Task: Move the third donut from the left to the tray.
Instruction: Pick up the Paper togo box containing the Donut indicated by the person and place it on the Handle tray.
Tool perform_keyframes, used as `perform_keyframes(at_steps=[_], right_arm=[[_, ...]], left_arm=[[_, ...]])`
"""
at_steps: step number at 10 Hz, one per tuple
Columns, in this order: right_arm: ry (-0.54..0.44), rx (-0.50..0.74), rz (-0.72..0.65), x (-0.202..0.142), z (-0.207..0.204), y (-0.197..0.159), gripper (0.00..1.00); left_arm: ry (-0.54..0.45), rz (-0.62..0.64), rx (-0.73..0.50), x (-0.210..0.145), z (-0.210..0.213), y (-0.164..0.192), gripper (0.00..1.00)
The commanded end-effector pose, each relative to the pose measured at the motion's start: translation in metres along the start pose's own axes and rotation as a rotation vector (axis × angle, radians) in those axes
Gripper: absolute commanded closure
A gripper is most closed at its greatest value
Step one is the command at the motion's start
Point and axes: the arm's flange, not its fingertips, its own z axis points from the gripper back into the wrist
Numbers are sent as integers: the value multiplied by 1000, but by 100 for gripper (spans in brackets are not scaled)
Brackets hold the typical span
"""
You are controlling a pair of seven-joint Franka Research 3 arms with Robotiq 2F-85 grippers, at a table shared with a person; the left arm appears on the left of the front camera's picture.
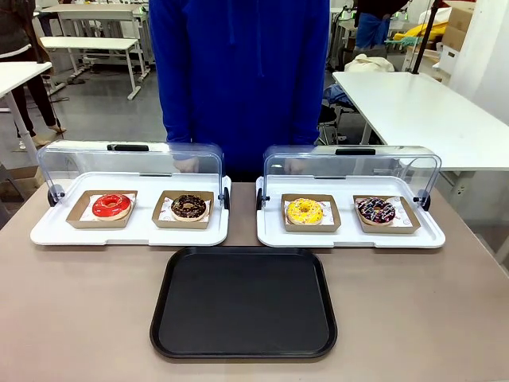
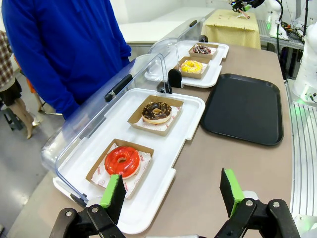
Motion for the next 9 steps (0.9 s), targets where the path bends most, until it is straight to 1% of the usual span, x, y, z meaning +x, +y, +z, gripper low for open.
perform_keyframes(at_steps=[1, 9], right_arm=[[-31, -6, 27, 2, -2, -5, 0], [-31, -6, 27, 2, -2, -5, 0]], left_arm=[[-22, -14, 5, 0, 0, 0, 0], [-22, -14, 5, 0, 0, 0, 0]])
